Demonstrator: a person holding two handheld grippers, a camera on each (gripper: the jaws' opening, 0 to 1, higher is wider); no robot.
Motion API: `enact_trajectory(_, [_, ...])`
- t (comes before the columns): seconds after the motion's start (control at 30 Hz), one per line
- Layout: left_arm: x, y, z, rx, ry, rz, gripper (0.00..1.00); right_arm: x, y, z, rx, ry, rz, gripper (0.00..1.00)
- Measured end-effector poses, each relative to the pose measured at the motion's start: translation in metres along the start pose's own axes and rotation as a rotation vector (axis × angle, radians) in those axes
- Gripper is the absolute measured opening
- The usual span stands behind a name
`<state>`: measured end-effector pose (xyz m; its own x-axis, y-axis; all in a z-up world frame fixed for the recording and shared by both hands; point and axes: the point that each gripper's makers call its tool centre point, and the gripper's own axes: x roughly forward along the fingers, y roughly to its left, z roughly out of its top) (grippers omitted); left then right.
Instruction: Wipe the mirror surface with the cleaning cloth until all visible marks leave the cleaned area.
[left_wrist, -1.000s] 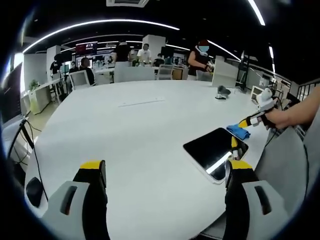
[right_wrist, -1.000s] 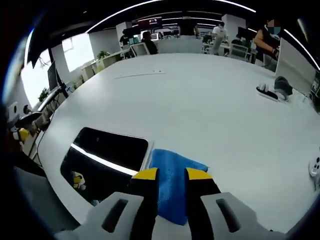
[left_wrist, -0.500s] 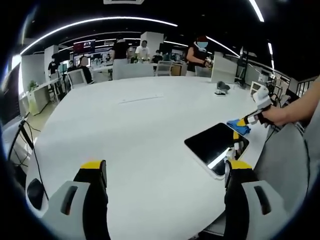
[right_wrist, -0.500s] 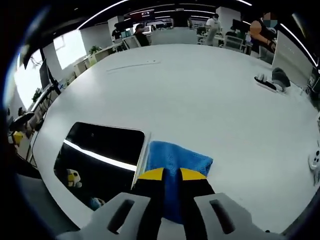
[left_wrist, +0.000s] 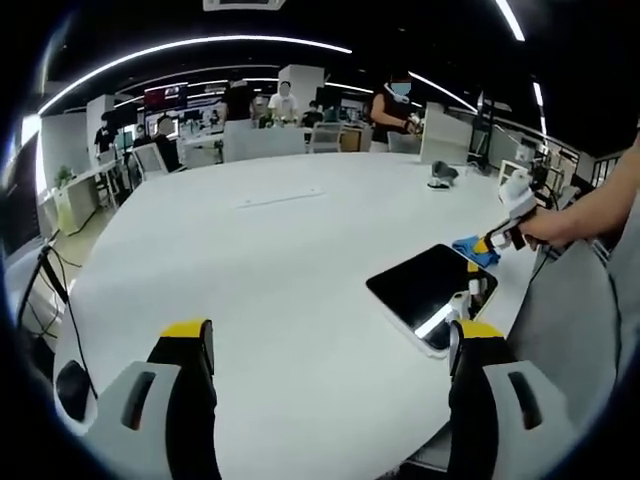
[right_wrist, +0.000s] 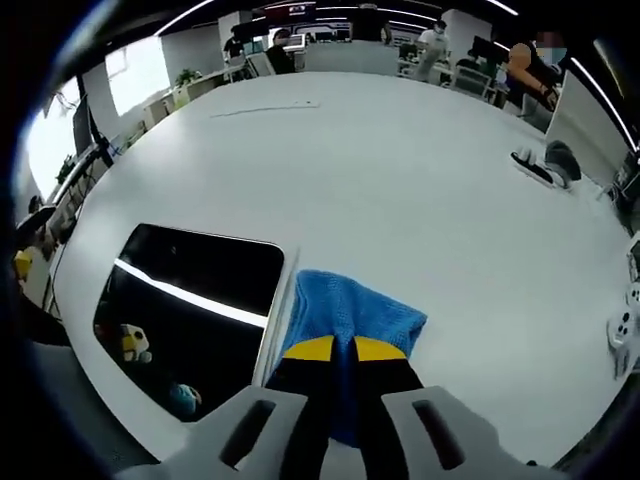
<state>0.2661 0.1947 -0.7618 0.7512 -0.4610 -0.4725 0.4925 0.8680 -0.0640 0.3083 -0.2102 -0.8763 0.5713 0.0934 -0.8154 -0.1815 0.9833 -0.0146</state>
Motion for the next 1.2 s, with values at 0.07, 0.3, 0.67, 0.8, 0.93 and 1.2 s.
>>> enact_trajectory(0.07, [-0.002,0.004,0.000,-0.040,-0.008,0.016,0.98,0.000,0.000,0.000,0.003,0.003,0.007,0.01])
enact_trajectory(0.3, [0.000,0.000,-0.003,-0.035,-0.004,0.011,0.98,-0.002,-0.002,0.000,0.094,0.053,0.053,0.00])
enact_trajectory(0.67, [0.001,-0.006,-0.005,-0.023,0.014,-0.003,0.98,-0.017,0.019,0.034,0.159,-0.012,0.138,0.00])
enact_trajectory(0.8, [0.003,-0.006,-0.002,-0.027,0.009,-0.002,0.98,-0.014,0.033,0.043,0.185,-0.016,0.170,0.00])
enact_trajectory(0.93, [0.006,-0.011,-0.002,-0.026,0.011,-0.009,0.98,-0.007,0.043,0.049,0.215,-0.019,0.182,0.00])
enact_trajectory(1.2, [0.004,-0.011,-0.007,-0.016,0.027,-0.014,0.99,0.012,0.053,0.043,0.191,0.010,0.176,0.00])
